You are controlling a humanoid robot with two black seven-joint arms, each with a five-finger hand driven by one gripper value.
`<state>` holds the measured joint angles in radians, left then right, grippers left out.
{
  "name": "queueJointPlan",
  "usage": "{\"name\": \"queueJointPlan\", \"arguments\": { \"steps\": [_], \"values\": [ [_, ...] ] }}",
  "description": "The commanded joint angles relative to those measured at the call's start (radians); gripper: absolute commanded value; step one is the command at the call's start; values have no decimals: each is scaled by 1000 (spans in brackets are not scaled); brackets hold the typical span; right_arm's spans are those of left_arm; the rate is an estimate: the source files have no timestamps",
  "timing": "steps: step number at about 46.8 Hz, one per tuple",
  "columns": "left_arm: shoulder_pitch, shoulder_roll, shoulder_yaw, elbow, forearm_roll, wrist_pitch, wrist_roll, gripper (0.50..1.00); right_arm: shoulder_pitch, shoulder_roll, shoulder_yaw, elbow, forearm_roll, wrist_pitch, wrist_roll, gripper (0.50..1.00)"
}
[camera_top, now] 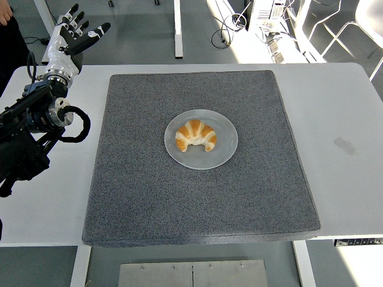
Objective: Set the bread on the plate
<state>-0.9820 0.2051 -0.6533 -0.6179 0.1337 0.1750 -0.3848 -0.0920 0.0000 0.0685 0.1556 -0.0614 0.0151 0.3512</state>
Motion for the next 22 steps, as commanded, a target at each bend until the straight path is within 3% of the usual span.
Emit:
{"name": "queueJointPlan", "arguments": {
  "steps": [1, 22],
  "values": [
    [0, 2, 0, 0, -17, 0, 1, 974, 3, 0, 1, 1, 0, 2, 0, 1000],
    [0, -1, -40, 1, -78, -35, 1, 972, 2, 0, -1, -4, 0, -1, 0, 1000]
  ]
}}
